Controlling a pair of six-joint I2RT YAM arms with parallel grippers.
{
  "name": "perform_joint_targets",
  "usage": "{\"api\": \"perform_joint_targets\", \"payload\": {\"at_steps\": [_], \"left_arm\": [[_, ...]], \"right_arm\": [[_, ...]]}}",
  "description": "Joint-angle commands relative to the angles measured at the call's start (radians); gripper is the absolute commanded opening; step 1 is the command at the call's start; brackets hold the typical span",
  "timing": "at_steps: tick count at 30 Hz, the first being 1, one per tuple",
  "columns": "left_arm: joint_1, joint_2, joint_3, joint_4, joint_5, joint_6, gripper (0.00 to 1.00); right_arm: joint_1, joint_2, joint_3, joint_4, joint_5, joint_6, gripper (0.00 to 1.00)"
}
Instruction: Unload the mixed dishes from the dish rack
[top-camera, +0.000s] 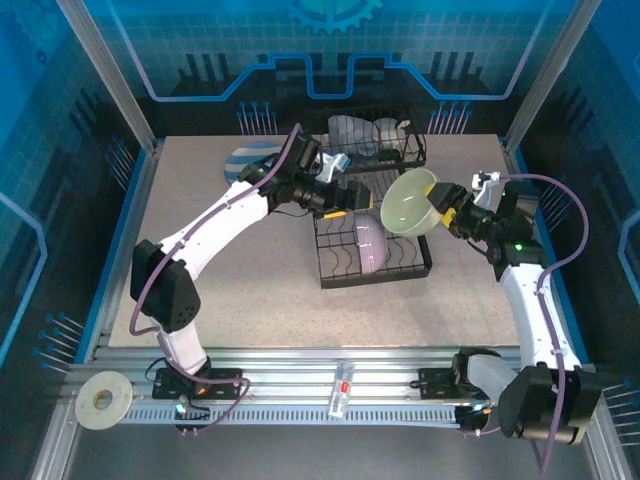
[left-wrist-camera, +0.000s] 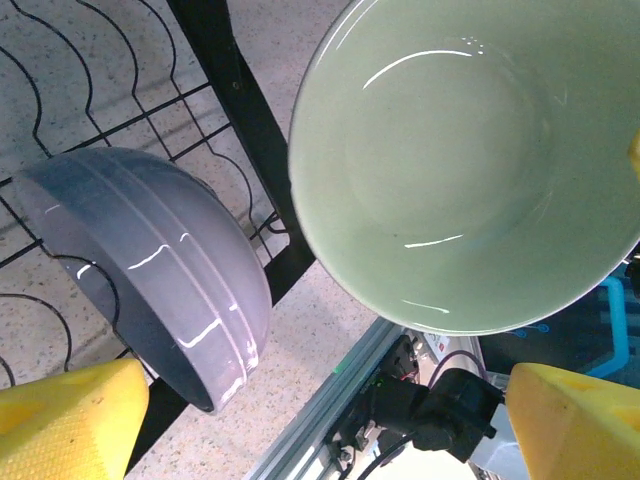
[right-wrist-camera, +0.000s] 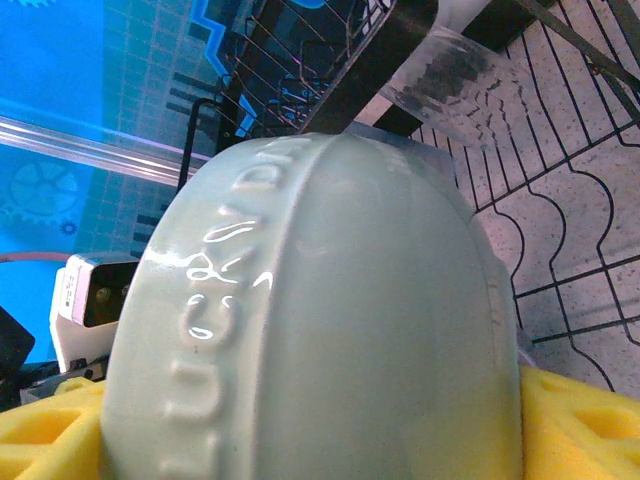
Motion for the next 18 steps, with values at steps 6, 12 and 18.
{"api": "perform_joint_targets", "payload": {"at_steps": [6, 12, 18], "left_arm": [[-0.022, 0.058, 0.077, -0.018, 0.039, 0.014, 0.92], [-0.035, 0.091, 0.110, -0.016, 0.044, 0.006, 0.91], [-0.043, 0.115, 0.123, 0.000, 0.052, -0.023, 0.87]], "right_arm": [[0.032, -0.064, 0.016, 0.163, -0.065, 0.101, 0.18], [0.058, -0.076, 0.017, 0.182, -0.066, 0.145, 0.18], [0.071, -0.083, -0.008, 0.225, -0.070, 0.195, 0.18]]}}
